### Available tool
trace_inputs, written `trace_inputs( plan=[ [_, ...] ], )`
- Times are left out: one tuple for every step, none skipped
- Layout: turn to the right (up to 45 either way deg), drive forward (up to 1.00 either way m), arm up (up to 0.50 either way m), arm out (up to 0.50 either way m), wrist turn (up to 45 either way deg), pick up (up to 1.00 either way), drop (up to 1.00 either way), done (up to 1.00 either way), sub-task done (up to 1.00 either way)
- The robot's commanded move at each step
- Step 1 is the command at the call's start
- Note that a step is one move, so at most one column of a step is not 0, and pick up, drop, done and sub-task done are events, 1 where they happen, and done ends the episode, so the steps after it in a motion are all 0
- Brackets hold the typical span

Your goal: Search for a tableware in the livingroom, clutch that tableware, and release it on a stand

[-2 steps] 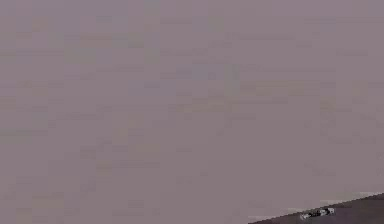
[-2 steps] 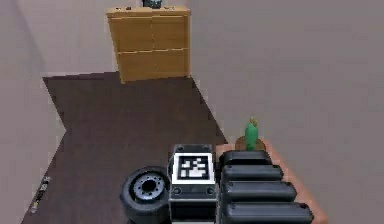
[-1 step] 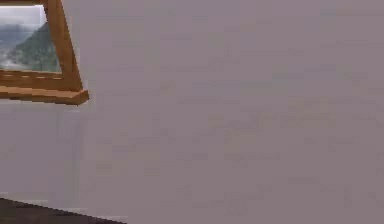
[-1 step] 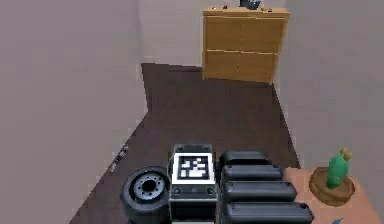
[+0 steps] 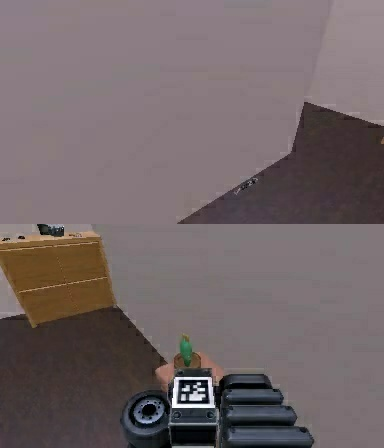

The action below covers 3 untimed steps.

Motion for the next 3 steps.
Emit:
trace_inputs(
  plan=[
    [12.0,0.00,0.00,0.00,0.0,0.00,0.00,0.00,0.00],
    [0.0,0.00,0.00,0.48,0.0,0.00,0.00,0.00,0.00],
    [0.0,0.00,0.00,0.00,45.0,0.00,0.00,0.00,0.00]
  ],
)
